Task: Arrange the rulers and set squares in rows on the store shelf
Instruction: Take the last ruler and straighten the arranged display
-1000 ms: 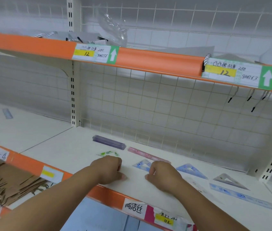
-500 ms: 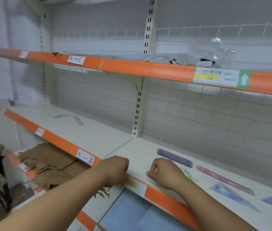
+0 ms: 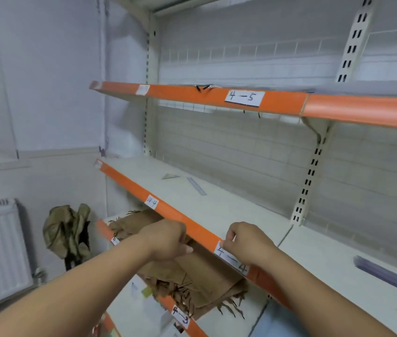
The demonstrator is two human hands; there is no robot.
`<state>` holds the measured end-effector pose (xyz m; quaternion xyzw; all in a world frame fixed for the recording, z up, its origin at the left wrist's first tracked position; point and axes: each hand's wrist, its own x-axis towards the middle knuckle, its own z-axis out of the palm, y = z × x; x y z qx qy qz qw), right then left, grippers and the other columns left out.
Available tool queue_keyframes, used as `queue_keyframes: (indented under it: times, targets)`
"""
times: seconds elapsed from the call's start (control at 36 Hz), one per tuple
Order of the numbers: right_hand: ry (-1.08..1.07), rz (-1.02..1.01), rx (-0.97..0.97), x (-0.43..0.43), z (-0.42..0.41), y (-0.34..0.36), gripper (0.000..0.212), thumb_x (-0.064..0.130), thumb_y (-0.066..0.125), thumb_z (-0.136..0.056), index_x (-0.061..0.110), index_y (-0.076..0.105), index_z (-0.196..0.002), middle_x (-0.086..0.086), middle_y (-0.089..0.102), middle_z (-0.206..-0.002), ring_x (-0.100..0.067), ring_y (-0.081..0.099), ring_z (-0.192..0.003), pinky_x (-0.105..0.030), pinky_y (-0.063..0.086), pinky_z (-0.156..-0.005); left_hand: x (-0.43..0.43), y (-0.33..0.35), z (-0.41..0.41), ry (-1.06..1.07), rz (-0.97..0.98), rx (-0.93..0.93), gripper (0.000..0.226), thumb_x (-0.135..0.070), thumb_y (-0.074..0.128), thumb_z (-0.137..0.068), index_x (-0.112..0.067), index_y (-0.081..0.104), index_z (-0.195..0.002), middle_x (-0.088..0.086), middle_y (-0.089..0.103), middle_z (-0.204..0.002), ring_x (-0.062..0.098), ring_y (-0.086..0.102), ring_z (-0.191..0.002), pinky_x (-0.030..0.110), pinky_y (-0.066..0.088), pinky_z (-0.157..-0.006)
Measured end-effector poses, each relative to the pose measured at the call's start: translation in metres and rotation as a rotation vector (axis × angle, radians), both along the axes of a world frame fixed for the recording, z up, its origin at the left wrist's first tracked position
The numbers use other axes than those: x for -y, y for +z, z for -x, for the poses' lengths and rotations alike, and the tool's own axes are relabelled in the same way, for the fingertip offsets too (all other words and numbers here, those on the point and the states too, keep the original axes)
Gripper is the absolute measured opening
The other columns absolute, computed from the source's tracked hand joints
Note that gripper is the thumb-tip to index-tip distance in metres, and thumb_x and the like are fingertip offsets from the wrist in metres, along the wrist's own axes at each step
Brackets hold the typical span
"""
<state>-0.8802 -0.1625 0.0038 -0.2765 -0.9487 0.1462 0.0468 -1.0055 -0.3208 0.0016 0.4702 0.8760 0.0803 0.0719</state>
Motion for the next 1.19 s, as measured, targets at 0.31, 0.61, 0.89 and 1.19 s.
queue_keyframes:
  times: [0.31,0.61,0.89,1.19]
  targets:
    - [0.068,-0.013,0.021,-0.013,0.122,-0.002,0.026,0.036,0.056,-0.091,0.01,0.061,-0.091,-0.004,0.066,-0.105,-0.018,0.059,-0.093,-0.032,0.048,-0.078,-0.006,-0.004,0.113,0.074,-0.014,0.001,0.026,-0.045,0.054,-0.093,-0.019,0.051,-0.098,-0.004,0.051,-0.091,0.015,0.05,-0.084,0.021,0.038,-0.062]
    - [0.092,-0.051,0.015,-0.052,0.216,0.007,0.02,0.035,0.059,-0.091,0.02,0.057,-0.079,0.01,0.047,-0.138,-0.018,0.063,-0.093,-0.032,0.051,-0.081,-0.049,0.006,0.209,0.109,-0.026,-0.019,0.036,-0.044,0.053,-0.093,-0.014,0.055,-0.113,-0.003,0.05,-0.09,0.016,0.045,-0.084,0.027,0.037,-0.07]
    - [0.011,0.004,0.057,-0.076,0.273,0.0,0.025,0.032,0.058,-0.091,0.038,0.038,-0.104,-0.001,0.068,-0.101,-0.017,0.062,-0.091,-0.031,0.049,-0.08,-0.082,-0.004,0.286,0.062,-0.006,0.034,0.034,-0.043,0.051,-0.095,-0.015,0.053,-0.114,-0.002,0.049,-0.099,0.015,0.047,-0.085,0.024,0.035,-0.065]
    - [-0.167,-0.046,0.105,-0.095,0.336,-0.004,0.043,0.026,0.05,-0.092,0.037,0.024,-0.06,-0.001,0.057,-0.09,-0.019,0.055,-0.084,-0.028,0.041,-0.066,-0.128,0.004,0.375,-0.122,0.052,-0.005,0.041,-0.039,0.051,-0.096,-0.016,0.048,-0.13,0.004,0.053,-0.13,0.02,0.052,-0.111,0.026,0.038,-0.082]
